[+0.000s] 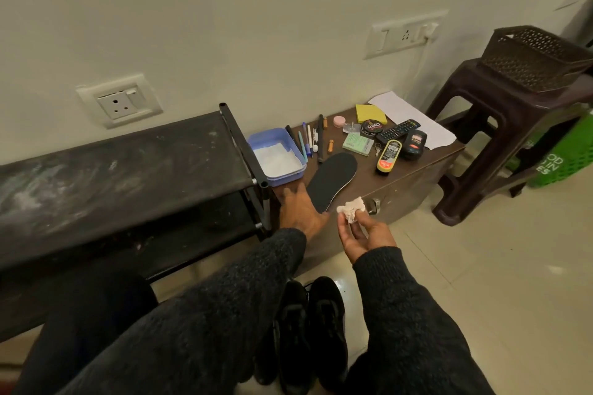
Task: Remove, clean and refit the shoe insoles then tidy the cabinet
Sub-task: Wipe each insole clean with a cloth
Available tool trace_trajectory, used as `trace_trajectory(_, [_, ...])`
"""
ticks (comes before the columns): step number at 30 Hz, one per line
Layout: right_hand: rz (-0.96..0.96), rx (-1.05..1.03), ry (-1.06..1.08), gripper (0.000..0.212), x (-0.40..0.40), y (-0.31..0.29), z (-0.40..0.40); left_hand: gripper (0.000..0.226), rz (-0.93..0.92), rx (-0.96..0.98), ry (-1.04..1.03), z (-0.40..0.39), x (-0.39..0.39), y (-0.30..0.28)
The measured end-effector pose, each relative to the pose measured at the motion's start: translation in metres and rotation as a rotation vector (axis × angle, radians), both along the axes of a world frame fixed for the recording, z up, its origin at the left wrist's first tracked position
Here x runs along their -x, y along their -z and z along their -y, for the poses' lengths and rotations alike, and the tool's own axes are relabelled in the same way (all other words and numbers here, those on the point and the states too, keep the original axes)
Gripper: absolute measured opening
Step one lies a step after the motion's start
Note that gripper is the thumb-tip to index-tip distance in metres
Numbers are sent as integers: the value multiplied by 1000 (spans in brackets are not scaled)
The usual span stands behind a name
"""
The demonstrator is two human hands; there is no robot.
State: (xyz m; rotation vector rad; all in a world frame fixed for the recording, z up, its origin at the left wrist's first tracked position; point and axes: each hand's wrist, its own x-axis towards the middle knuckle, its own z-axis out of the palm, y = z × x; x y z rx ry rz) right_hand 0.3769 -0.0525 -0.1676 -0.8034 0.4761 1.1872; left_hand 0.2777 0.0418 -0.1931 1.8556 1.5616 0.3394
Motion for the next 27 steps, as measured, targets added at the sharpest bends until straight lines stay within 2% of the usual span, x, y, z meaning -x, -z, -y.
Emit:
trace_trajectory(2, [13,-11,-16,15,6,-3,2,76,257,221,-119,13,10,-1])
trace_trajectory(5, [14,30,-63,12,13,-7,4,18,723,666,-335,38,22,-8])
trace_trajectory(6, [16,42,-81,11,15,-7,4,7,830,748,-414,44,25,-12])
trace_trajectory(8, [27,57,-114,9,18,-14,8,14,960,797,-538,58,30,-26])
trace_trajectory(14, [139,17,-241,14,46,-56,42,6,1031,817,-597,116,76,-74])
trace_trajectory(18, [217,39,-372,15,95,-72,74,10,1077,869,-648,173,148,-90])
trace_trajectory(21, [196,60,-445,18,139,-65,86,23,1092,890,-725,215,202,-93])
trace_trajectory(25, [153,136,-512,29,195,-37,94,23,1079,912,-833,255,257,-74])
trace_trajectory(27, [155,193,-568,30,216,-22,94,21,1078,911,-953,263,272,-51])
